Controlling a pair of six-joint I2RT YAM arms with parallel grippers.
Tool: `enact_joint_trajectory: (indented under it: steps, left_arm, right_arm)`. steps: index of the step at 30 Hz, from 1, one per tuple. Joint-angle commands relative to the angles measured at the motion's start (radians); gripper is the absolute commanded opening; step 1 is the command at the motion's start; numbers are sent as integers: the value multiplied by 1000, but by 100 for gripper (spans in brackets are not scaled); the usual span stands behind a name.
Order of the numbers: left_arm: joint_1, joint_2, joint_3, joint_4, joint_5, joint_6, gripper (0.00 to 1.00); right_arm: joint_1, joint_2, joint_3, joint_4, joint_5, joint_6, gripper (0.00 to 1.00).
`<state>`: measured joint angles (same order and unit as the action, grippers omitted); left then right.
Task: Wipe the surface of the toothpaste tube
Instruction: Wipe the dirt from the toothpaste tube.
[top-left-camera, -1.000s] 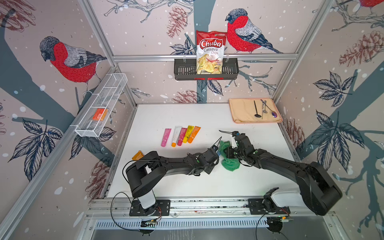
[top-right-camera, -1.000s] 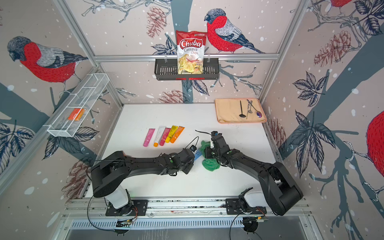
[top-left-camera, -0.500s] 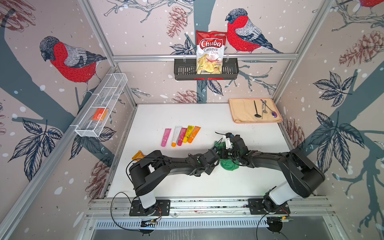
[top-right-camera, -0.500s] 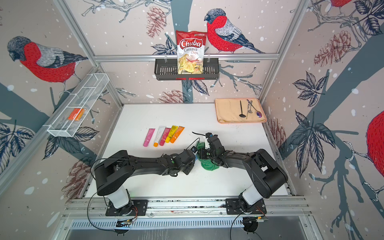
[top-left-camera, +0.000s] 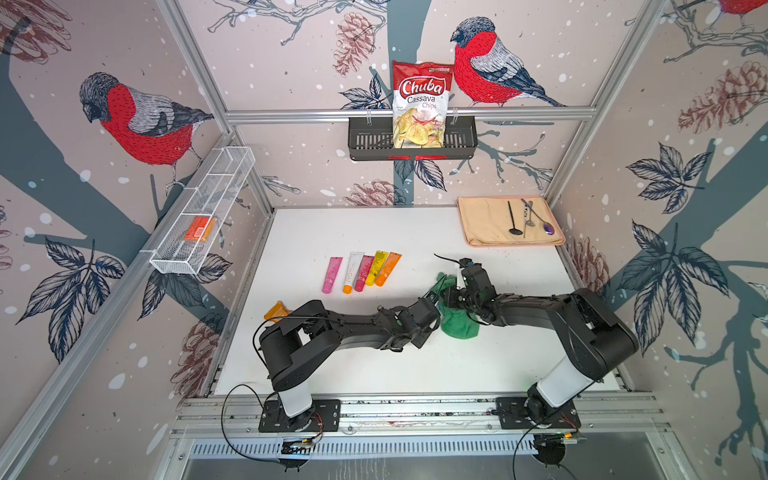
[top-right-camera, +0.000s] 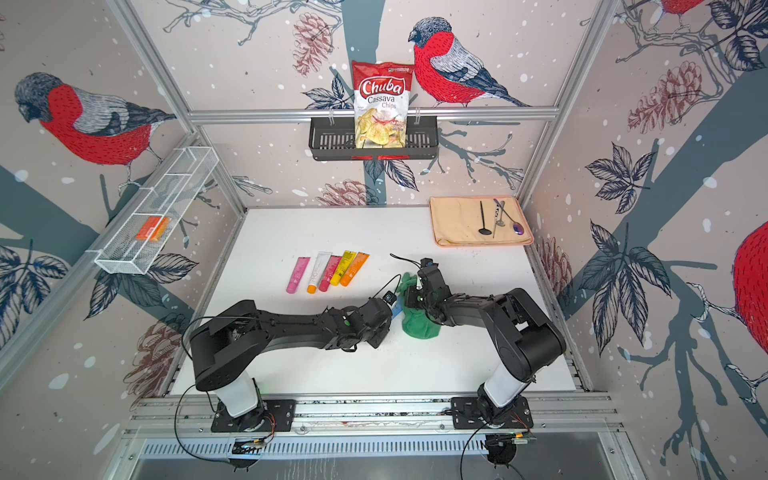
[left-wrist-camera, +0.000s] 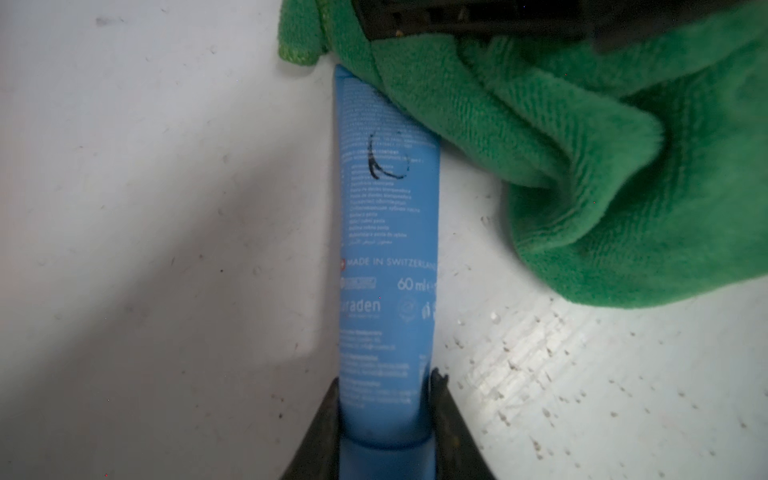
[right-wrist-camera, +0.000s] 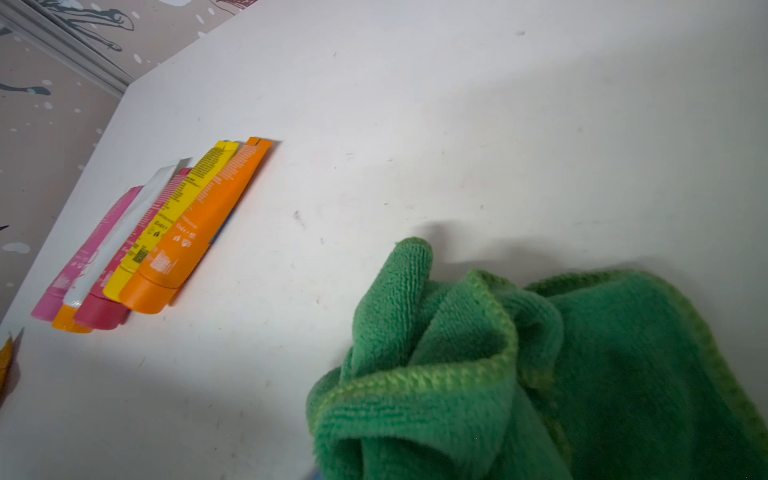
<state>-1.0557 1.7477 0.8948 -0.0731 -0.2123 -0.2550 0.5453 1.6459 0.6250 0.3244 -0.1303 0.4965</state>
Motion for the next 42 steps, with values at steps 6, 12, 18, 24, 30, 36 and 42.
enact_joint_trajectory:
  steps: [6,12,18,24,30,36,42]
  left_arm:
    - [-1,6,16,21,46,38,19]
    - [-1,5,19,22,47,47,19]
    - [-1,-10,13,24,39,48,19]
    - [-1,-12,6,29,41,46,18]
    - [8,-19,10,-45,-89,39,18]
    - [9,-80,-52,-1,-61,60,18]
    - [10,-86,-62,16,-34,74,17]
  right_arm:
    - [48,-135,-73,33,-223,42,1]
    - [51,-142,-120,137,-355,96,1]
    - [51,-28,-119,103,-244,81,1]
    - [8,-65,-126,-55,117,32,1]
    - [-16,-129,-116,-122,247,19,1]
    - [46,-174,-85,-52,33,35,2]
    - [108,-148,-84,57,-224,84,2]
